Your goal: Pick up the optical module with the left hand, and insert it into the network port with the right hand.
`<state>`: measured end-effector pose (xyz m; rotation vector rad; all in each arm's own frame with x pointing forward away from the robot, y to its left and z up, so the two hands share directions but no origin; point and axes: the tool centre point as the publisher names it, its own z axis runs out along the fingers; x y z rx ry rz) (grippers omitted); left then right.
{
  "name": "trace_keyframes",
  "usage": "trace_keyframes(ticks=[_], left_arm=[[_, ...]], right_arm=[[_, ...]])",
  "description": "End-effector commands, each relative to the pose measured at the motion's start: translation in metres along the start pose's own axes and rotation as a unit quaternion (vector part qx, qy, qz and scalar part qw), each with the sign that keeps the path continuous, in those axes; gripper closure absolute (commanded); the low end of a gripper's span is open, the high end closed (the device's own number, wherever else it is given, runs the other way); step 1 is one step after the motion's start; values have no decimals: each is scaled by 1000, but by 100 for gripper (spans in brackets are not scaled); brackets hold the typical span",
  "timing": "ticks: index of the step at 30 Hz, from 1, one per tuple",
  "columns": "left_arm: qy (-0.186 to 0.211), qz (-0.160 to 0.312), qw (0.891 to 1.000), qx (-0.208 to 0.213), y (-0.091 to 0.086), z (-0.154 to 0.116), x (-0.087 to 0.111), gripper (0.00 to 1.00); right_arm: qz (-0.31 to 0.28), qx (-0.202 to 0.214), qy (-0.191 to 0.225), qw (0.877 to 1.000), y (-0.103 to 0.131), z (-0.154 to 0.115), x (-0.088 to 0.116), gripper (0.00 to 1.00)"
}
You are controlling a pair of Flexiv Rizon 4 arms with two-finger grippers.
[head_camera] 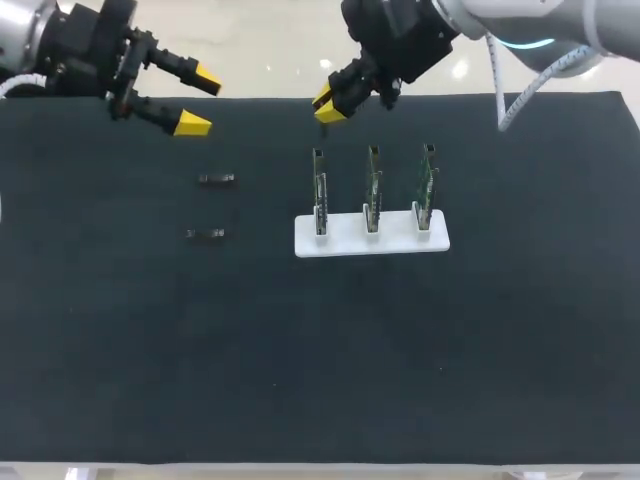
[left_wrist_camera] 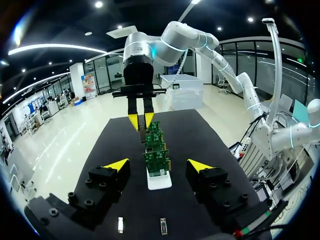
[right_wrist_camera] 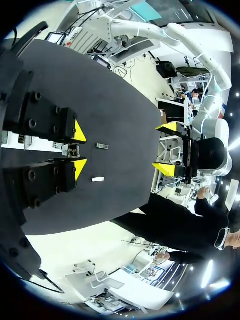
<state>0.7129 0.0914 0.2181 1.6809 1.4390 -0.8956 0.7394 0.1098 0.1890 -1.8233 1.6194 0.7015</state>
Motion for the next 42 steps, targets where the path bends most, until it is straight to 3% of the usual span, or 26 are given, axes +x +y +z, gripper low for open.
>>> trace_keyframes(ticks=[1,42], left_arm=[[2,0,1000,1,1,0,0,0],[2,0,1000,1,1,0,0,0]], right_arm=[[3,1,-4,1000,3,3,1,100],[16,7,-7,1000,10,9,5,100]])
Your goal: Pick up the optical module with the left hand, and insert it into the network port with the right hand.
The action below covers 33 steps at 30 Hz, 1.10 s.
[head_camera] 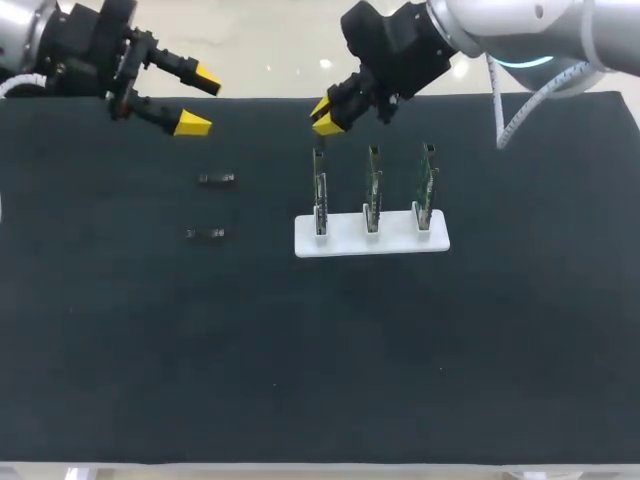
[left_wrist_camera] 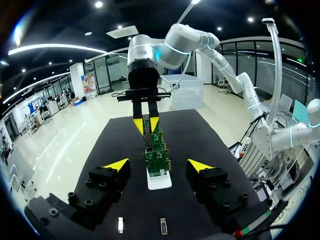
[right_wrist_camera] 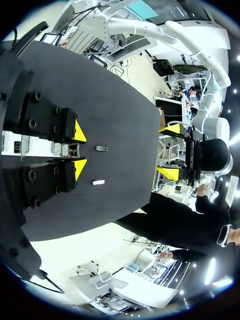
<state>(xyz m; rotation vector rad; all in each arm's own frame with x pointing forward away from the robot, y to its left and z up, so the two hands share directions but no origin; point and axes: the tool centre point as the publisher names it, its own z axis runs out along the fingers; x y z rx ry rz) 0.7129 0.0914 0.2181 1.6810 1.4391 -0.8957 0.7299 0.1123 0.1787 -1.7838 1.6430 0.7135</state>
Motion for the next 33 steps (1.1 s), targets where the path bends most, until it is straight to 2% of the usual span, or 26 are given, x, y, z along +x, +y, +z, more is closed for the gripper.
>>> trace_keyframes(ticks=[1,33], left_arm=[[2,0,1000,1,1,0,0,0],[2,0,1000,1,1,0,0,0]], right_arm=[[1,0,-1,1000,0,1,0,100],[4,3,-3,1000,-1,3,0,100]])
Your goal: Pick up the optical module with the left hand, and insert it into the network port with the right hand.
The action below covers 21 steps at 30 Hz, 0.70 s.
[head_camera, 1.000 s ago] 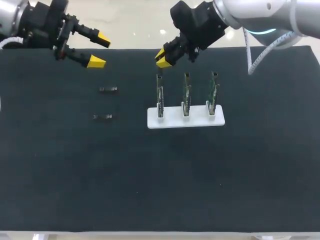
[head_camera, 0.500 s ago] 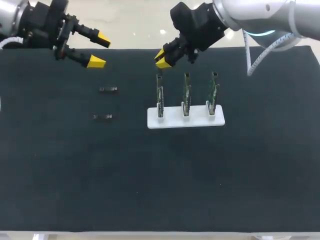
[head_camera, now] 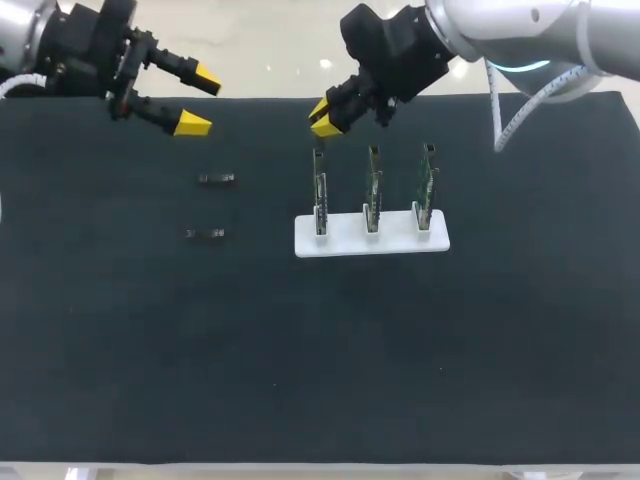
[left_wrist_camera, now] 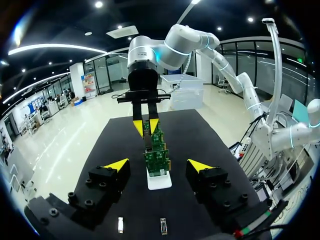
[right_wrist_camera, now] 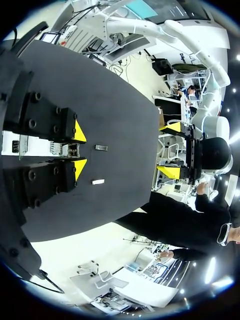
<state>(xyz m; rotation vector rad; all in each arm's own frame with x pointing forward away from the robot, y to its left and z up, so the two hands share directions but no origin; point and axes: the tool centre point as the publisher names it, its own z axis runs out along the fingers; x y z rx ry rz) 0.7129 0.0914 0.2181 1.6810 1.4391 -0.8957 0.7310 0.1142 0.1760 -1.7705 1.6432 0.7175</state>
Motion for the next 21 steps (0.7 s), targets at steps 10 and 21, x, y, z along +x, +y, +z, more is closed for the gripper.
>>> trace_keyframes(ticks=[10,21], left_arm=[[2,0,1000,1,1,0,0,0],[2,0,1000,1,1,0,0,0]], right_arm=[[6,-3,-4,1000,1,-1,-1,100],[7,1,-5,1000,1,2,1,100]])
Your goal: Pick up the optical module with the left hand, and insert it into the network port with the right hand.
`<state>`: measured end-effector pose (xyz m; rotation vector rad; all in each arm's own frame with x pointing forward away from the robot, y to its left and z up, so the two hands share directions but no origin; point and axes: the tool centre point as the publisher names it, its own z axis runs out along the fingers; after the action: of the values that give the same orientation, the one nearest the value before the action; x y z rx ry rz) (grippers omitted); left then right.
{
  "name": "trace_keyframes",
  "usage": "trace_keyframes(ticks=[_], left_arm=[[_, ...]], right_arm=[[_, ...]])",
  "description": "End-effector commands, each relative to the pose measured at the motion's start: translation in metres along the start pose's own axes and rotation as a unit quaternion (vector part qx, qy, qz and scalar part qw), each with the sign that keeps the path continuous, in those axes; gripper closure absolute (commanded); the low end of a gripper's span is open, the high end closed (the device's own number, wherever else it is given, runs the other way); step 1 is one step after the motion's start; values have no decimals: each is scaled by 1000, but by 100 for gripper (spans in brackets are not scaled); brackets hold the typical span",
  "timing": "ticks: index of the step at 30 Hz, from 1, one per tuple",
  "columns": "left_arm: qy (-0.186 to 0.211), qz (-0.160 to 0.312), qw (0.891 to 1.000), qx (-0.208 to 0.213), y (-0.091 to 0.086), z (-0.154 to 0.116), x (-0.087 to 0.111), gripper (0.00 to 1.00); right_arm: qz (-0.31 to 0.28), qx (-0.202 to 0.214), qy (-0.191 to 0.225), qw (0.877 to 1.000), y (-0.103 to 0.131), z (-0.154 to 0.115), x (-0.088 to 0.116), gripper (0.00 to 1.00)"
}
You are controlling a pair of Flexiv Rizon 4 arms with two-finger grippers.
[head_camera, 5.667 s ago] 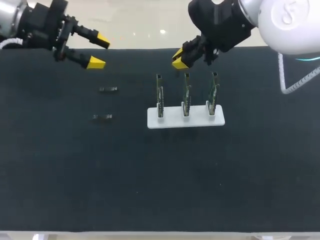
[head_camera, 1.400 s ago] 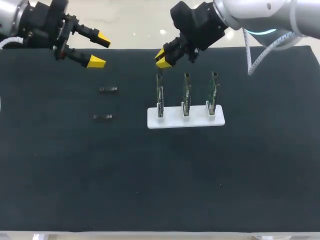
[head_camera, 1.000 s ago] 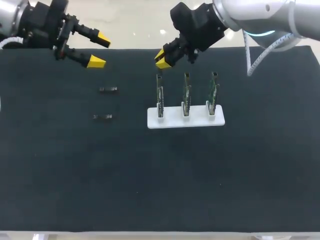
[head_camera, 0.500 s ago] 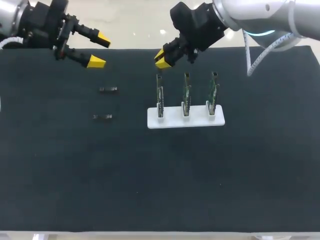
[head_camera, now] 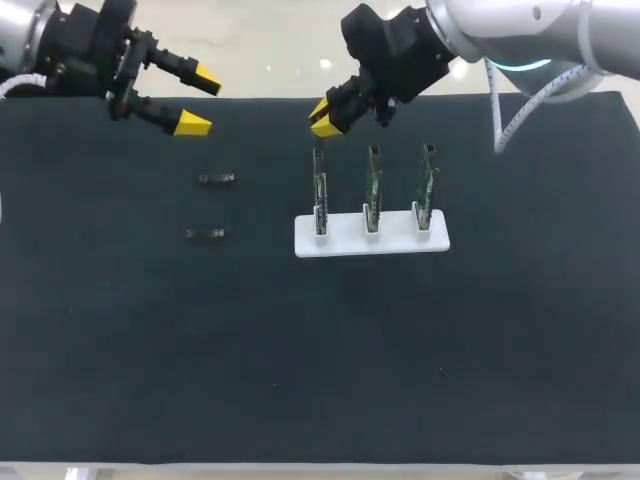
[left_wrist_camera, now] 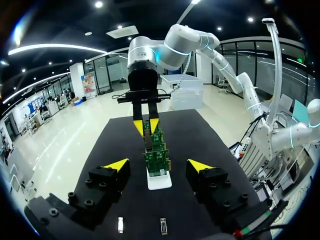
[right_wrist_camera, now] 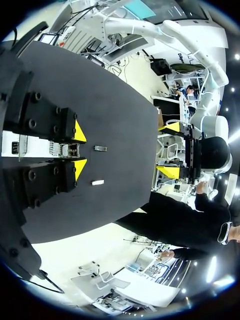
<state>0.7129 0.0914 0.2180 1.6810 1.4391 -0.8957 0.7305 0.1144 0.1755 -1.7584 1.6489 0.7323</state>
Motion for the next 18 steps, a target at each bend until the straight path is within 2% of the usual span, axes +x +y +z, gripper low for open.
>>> trace_keyframes(ticks=[1,18], left_arm=[[2,0,1000,1,1,0,0,0],[2,0,1000,1,1,0,0,0]], right_arm=[[1,2,0,1000,1,2,1,100],[9,0,4,1000,1,1,-2,100]])
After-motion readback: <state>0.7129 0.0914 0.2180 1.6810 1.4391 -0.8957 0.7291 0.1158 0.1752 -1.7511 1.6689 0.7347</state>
